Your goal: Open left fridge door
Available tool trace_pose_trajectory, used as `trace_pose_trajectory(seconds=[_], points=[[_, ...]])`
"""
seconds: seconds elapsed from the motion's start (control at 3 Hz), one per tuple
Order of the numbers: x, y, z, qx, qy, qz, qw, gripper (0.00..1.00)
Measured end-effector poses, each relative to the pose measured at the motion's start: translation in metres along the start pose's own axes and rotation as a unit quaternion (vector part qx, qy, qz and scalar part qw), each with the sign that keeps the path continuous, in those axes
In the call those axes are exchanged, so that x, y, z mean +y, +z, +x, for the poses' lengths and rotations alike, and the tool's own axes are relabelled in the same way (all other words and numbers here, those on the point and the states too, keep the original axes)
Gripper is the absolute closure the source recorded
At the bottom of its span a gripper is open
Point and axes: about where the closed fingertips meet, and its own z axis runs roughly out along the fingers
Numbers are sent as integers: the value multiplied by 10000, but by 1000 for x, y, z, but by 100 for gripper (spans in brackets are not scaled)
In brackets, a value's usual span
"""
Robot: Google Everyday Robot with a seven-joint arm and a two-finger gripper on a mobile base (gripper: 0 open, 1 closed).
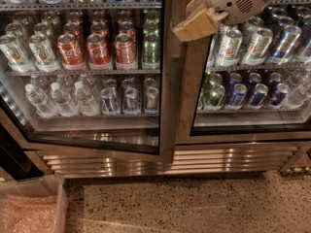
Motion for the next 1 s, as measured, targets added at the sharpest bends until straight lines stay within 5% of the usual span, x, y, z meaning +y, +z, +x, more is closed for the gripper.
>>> trace_pose_trajectory(seconds=[0.33,0.67,1.0], points=[[5,-2,-1,-7,3,-14,10000,100],[19,-6,-2,-29,16,-63,10000,90],[18,-5,-3,-27,11,-73,10000,59]])
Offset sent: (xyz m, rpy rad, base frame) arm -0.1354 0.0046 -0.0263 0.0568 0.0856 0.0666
